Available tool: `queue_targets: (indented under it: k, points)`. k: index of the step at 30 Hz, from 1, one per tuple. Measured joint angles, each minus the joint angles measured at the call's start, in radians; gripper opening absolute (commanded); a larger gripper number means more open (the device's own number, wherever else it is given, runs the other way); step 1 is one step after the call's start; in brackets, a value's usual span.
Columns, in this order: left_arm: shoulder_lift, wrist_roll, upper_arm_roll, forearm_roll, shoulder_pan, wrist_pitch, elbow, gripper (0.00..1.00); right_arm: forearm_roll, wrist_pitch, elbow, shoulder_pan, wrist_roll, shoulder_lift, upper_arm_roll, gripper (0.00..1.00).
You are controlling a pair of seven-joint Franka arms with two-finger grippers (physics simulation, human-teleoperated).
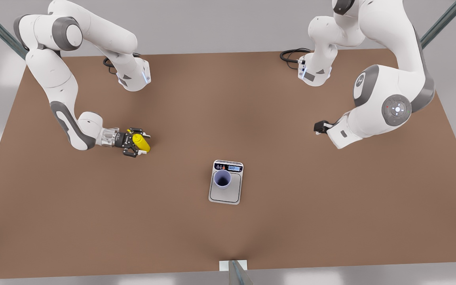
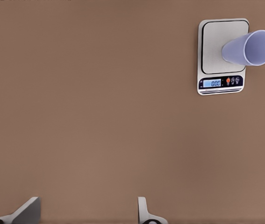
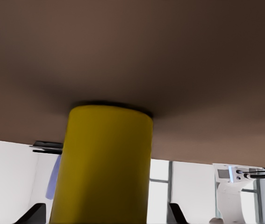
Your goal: Move cup to the weight, pick up sauce bottle, pour sauce
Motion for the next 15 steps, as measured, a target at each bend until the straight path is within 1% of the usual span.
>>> queue_targets:
  k: [1, 2, 3, 4, 6, 8, 9, 10, 15]
  points:
    - [0.0, 0.001, 0.0, 0.0, 0.0, 0.0, 0.0, 1.0, 0.0, 0.007, 0.0, 0.0, -0.002, 0.0, 0.002, 0.75]
    - [-0.001, 0.0, 0.0, 0.0, 0.0, 0.0, 0.0, 1.0, 0.0, 0.009, 0.0, 0.0, -0.002, 0.0, 0.013, 0.74]
    - [-0.001, 0.001, 0.0, 0.0, 0.0, 0.0, 0.0, 1.0, 0.0, 0.009, 0.0, 0.0, -0.018, -0.001, 0.015, 0.7]
    - [-0.001, 0.0, 0.0, 0.0, 0.0, 0.0, 0.0, 1.0, 0.0, 0.009, -0.001, 0.0, -0.02, -0.001, 0.015, 0.7]
    - [-0.001, 0.0, 0.0, -0.002, 0.0, 0.0, 0.0, 1.0, -0.001, 0.008, -0.005, -0.002, -0.022, -0.002, 0.015, 0.53]
    - [-0.001, 0.0, 0.0, -0.004, 0.0, 0.0, 0.0, 1.0, -0.002, 0.007, -0.006, -0.004, -0.037, -0.002, 0.015, 0.41]
    - [-0.001, 0.0, 0.0, -0.005, 0.0, 0.0, 0.0, 1.0, -0.001, 0.007, -0.008, -0.01, -0.043, -0.003, 0.015, 0.39]
    - [-0.001, 0.0, 0.0, -0.006, 0.0, 0.0, 0.0, 1.0, 0.0, 0.007, -0.008, -0.012, -0.045, -0.003, 0.015, 0.3]
    - [-0.001, 0.001, 0.0, -0.009, 0.0, 0.0, 0.0, 1.0, 0.003, -0.002, 0.003, -0.023, -0.024, -0.031, 0.015, 0.27]
